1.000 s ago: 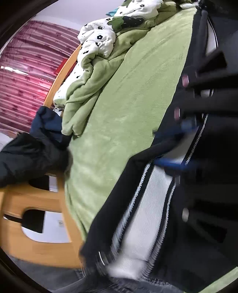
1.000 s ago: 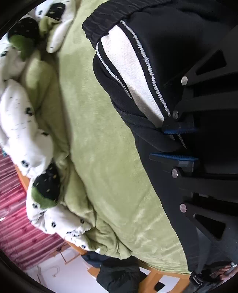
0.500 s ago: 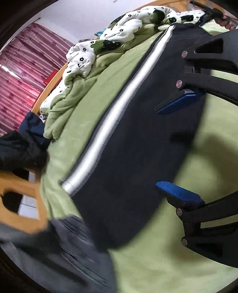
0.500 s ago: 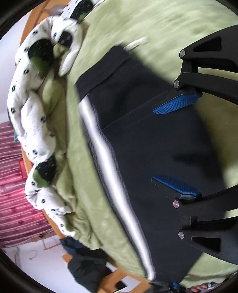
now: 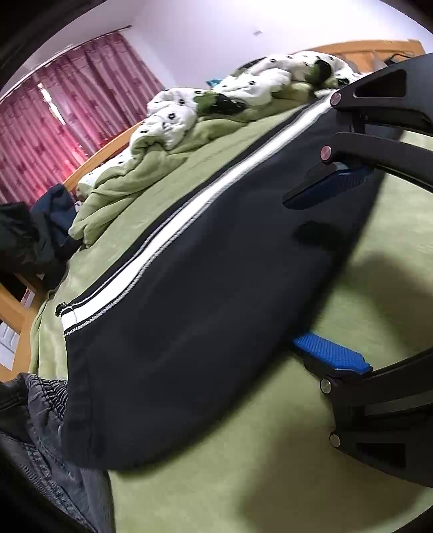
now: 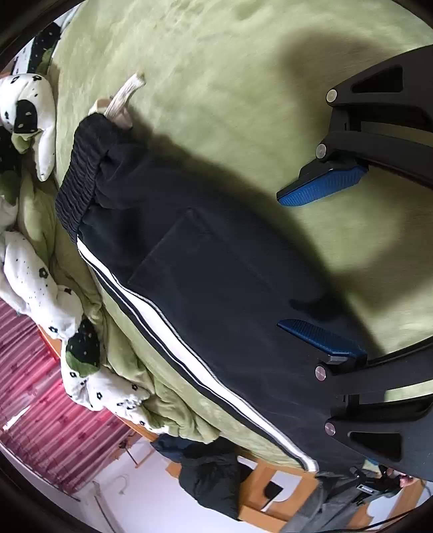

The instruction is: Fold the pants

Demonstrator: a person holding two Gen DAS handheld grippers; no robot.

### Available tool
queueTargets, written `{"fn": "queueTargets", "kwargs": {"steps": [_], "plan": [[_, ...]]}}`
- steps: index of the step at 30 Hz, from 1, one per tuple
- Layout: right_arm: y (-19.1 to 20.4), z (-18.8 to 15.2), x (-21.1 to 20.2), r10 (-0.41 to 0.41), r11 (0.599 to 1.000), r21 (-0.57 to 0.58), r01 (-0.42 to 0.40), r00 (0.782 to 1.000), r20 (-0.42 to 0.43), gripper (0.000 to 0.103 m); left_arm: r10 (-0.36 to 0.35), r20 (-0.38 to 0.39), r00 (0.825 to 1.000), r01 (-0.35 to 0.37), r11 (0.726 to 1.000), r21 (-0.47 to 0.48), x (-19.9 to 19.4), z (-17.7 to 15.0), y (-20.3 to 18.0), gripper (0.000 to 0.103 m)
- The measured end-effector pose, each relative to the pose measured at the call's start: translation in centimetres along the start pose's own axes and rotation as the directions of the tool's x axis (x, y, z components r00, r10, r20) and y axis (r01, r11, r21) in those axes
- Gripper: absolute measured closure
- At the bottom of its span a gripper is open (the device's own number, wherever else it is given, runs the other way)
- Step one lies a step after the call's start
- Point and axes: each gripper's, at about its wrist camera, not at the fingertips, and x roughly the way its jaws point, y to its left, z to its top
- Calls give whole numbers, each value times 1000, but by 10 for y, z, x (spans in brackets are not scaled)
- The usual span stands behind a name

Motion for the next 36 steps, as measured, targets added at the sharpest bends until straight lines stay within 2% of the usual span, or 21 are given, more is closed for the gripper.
{"fn": "queueTargets", "kwargs": {"steps": [4,6,7,8,9,10,11,14,18,26,31,36], "plan": [[0,27,21,-25,999,29,24,999,35,33,19,37,999,-18,999,-36,15,11,-8,31],[-4,36,28,-38,997,63,34,998,56,34,39,47,998,-38,999,-19,19,14,-13,32],[-5,41,31,-53,996,78,47,996,69,36,52,51,997,-52,999,-13,20,13,-15,37],[-5,43,34,-79,994,83,73,994,77,49,74,56,996,-74,997,-9,20,13,-15,46],[-6,46,36,-115,990,89,108,990,79,59,94,60,994,-93,996,-10,20,13,-15,50],[-8,48,38,-117,989,101,109,990,76,70,95,65,993,-94,996,-8,19,14,-13,60],[-11,50,37,-109,988,120,100,991,77,75,89,77,993,-89,996,-11,16,14,-10,77],[-19,50,28,-87,977,201,68,993,85,86,33,81,996,-29,998,-48,10,16,-1,89],[-15,50,8,-79,970,239,48,989,124,90,31,97,995,-31,1000,-6,-3,11,-6,92],[1,44,-58,-108,985,147,86,983,150,92,-2,79,997,-2,999,48,-37,-14,-13,95],[-20,27,-107,-132,981,160,106,978,162,93,-18,33,999,15,997,81,-64,-49,-11,95],[-63,-8,-153,-147,975,189,116,976,159,93,-32,-26,999,35,989,142,-97,-93,-9,95]]}}
